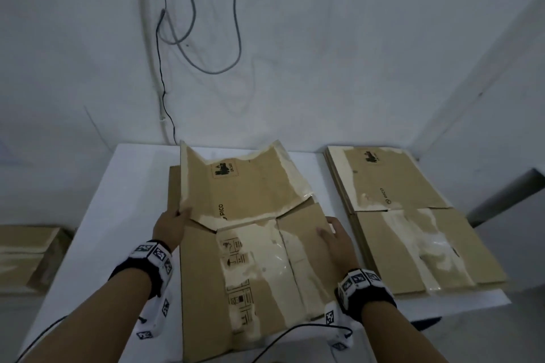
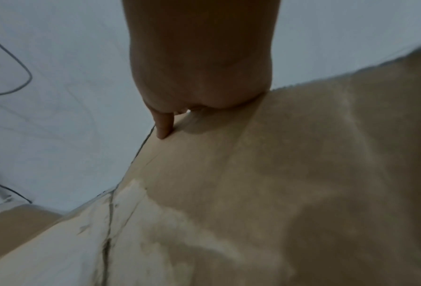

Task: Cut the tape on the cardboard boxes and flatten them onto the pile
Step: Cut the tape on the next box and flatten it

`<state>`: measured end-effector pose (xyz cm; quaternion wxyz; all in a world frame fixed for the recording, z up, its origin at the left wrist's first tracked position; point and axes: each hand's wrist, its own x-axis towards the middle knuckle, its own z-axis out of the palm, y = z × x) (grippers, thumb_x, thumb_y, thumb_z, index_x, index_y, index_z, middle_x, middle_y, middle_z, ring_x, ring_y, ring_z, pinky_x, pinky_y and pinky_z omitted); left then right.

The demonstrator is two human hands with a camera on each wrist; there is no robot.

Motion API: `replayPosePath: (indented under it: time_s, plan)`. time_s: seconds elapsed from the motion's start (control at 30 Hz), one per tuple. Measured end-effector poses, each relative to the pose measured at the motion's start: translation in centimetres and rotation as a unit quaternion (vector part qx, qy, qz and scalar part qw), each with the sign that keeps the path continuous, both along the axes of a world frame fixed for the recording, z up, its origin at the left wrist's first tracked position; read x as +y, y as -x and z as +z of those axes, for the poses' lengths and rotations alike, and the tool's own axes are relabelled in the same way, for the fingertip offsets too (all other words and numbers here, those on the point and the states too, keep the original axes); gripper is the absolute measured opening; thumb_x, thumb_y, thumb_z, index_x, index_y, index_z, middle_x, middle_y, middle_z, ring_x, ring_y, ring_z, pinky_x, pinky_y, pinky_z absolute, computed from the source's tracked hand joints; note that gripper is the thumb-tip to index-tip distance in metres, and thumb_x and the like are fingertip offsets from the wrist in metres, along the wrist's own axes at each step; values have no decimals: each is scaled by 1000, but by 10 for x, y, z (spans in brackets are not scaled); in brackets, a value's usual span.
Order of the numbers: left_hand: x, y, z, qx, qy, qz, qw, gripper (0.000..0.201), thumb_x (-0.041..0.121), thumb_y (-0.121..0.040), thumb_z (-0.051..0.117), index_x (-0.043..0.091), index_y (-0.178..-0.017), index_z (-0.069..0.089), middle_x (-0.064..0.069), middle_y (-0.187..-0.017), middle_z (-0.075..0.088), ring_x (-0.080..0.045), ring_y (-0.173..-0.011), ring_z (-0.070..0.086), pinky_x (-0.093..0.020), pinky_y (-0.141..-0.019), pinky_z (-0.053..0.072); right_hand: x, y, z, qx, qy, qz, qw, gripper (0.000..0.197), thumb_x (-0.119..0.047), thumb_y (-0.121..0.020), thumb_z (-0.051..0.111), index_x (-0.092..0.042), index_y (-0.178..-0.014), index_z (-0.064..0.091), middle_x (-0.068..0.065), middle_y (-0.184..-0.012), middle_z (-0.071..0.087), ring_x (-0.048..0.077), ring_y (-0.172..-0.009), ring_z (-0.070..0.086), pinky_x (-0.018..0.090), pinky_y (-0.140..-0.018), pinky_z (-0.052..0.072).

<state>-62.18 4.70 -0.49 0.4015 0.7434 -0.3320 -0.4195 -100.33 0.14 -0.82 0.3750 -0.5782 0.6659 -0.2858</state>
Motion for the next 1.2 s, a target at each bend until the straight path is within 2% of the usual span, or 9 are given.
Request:
replayPosePath:
  time_s: [0.1,0.17,0.3,0.43,0.6,0.8,0.9,1.1,1.2]
  plan:
    - [1,29,16,-12,28,32,999,18,22,-99,49,18,-85,58,1,-77,54,-24,-90,53,-32,-80,41,-16,21,12,-27,7,30,999,21,-22,-98,57,-18,-118,55,8,-111,66,22,-94,63,35,-79,53]
    - [1,45,29,-17,55,55,997,22,22,-98,50,8,-109,64,-7,-93,61,-26,-95,56,-35,-84,44,-27,41,20,-31,11,49,998,26,-21,-99,57,-13,-123,52,3,-112,61,18,-97,57,25,-77,46]
    - [-3,89,67,-28,98,69,992,35,22,-98,52,0,-125,58,-21,-120,60,-36,-108,58,-47,-97,46,-48,94,40,-45,36,54,997,29,-25,-97,59,-10,-122,55,9,-120,62,26,-107,59,32,-81,45]
    - [-16,141,107,-16,140,55,989,27,22,-97,53,6,-117,62,-19,-116,62,-32,-103,59,-46,-96,46,-62,147,70,-73,45,49,995,24,-23,-98,59,-14,-119,55,3,-113,63,19,-97,60,22,-72,47]
    - [-50,229,139,-20,177,15,984,32,19,-97,52,-2,-119,61,-22,-119,61,-28,-100,58,-39,-91,47,-71,240,92,-73,57,10,996,24,-28,-95,62,-17,-116,58,11,-114,65,29,-100,63,41,-85,50]
    - [-100,322,161,8,201,-28,979,30,18,-96,55,-2,-117,62,-21,-117,63,-33,-104,61,-40,-92,49,-81,338,110,-40,70,-61,995,40,-34,-92,64,-9,-123,59,12,-113,64,26,-93,62,37,-78,51]
    - [-125,363,157,28,193,-56,979,30,18,-97,54,0,-119,62,-20,-118,63,-34,-108,60,-45,-96,48,-83,377,109,-23,72,-96,992,29,-23,-96,59,-6,-120,59,13,-105,63,22,-83,59,31,-67,46]
    - [-157,420,106,37,161,-118,979,35,23,-99,49,4,-127,57,-12,-122,62,-24,-110,58,-32,-96,44,-93,421,77,13,52,-157,986,29,-24,-98,56,-10,-123,55,6,-101,61,14,-78,56,27,-63,42]
    - [-172,432,69,37,118,-136,983,40,26,-100,49,3,-132,53,-13,-129,59,-26,-118,55,-30,-99,39,-102,433,56,48,30,-196,979,29,-27,-96,56,-15,-123,56,6,-102,60,22,-87,55,30,-76,38]
